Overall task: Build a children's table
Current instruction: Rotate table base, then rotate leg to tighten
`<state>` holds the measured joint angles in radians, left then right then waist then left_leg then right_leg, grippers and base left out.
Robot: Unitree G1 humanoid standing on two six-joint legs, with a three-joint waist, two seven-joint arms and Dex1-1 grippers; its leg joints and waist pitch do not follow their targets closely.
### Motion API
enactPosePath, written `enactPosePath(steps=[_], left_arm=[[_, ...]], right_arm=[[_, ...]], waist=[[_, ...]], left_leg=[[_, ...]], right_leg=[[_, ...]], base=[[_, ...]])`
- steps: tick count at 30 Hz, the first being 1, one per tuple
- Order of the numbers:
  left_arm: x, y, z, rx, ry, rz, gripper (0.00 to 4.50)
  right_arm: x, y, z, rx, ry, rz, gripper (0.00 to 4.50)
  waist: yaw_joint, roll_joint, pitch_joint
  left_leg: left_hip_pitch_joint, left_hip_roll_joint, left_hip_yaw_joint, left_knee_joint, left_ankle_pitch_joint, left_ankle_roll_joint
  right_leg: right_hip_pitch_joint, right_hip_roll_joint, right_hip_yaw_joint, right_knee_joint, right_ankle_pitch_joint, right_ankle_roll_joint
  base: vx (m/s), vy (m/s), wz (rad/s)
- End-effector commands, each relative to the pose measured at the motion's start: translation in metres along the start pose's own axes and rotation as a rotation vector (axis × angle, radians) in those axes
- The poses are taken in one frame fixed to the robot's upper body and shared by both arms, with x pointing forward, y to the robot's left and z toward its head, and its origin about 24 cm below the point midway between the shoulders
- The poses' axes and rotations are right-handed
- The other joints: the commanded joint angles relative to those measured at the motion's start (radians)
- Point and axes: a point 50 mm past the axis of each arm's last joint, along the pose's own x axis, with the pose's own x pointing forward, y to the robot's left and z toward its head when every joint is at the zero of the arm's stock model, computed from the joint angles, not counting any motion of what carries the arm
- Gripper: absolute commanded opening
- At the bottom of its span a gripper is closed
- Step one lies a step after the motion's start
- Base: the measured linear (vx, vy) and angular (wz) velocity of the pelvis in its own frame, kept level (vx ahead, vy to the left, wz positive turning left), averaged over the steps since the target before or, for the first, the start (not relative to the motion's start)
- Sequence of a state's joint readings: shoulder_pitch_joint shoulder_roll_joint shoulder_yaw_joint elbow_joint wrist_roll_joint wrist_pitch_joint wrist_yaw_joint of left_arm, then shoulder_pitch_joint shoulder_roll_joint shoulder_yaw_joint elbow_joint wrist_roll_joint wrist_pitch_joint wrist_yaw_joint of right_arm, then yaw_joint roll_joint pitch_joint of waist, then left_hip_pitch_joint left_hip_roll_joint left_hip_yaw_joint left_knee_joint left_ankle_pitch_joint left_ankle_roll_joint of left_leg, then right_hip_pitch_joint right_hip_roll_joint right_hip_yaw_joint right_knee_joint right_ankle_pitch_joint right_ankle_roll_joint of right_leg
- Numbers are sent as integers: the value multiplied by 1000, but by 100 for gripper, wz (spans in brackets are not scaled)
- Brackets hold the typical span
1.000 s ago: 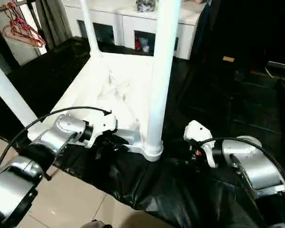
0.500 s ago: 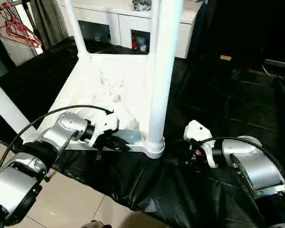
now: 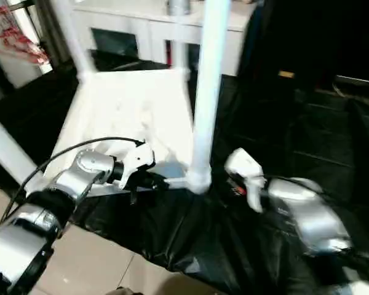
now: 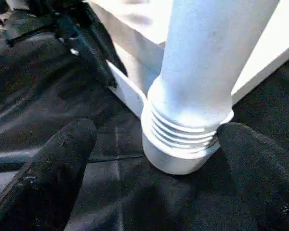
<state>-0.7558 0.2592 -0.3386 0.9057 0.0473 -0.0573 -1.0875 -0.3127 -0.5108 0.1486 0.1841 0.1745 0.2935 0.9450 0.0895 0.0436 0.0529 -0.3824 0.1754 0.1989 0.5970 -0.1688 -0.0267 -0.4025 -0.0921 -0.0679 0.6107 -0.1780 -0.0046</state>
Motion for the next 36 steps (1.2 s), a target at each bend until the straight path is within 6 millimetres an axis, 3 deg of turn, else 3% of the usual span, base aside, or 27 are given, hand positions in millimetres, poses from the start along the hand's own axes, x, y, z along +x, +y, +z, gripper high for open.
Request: enactPosePath(steps=[1,4,6,12,17,25,30,31,36], left_arm=[[-1,-4,-13,-47,1,25,0],[-1,-5,-12,-54,-20,26,0],[0,-6,-11,-71,-40,31,45],[-1,-9,-13,-97,-34,21,99],[-4,-9,-21,-99,18,26,99],[-4,-6,-21,-98,41,40,23],[-3,-5,-18,-100,39,28,7],[-2,-5,-18,-99,39,28,0],[-1,-3,-15,-96,27,56,0]], right_arm=[[5,-1,4,-37,-7,-6,448],[11,-3,7,-45,-34,-48,448],[15,-6,9,-38,-54,-78,450],[21,-8,10,-44,-65,-105,450],[25,-10,12,-54,-72,-106,450],[28,-13,14,-60,-74,-115,450],[29,-14,13,-60,-64,-113,450],[30,-15,13,-58,-64,-112,421],[33,-16,15,-61,-66,-103,379]], waist=[[11,-28,-64],[10,-30,-64],[8,-29,-64],[13,-27,-66],[13,-31,-62],[9,-30,-62],[6,-28,-63],[5,-28,-64],[7,-29,-65]], left_leg=[[15,54,-31,-71,-263,42],[12,52,-30,-70,-250,47],[13,52,-30,-71,-252,45],[17,56,-28,-73,-253,42],[16,54,-30,-75,-274,34],[17,53,-30,-76,-285,29],[15,54,-32,-77,-278,29],[15,54,-31,-77,-276,30],[14,54,-28,-73,-254,43]], right_leg=[[43,-70,42,-90,-338,-192],[43,-72,42,-88,-322,-196],[42,-72,41,-89,-340,-194],[40,-67,43,-82,-264,-216],[42,-72,45,-88,-321,-195],[40,-70,45,-91,-335,-190],[41,-69,45,-87,-322,-194],[41,-69,45,-87,-312,-197],[43,-70,45,-83,-268,-219]], base=[[0,0,0],[0,0,0],[0,0,0],[0,0,0],[0,0,0],[0,0,0],[0,0,0],[0,0,0],[0,0,0]])
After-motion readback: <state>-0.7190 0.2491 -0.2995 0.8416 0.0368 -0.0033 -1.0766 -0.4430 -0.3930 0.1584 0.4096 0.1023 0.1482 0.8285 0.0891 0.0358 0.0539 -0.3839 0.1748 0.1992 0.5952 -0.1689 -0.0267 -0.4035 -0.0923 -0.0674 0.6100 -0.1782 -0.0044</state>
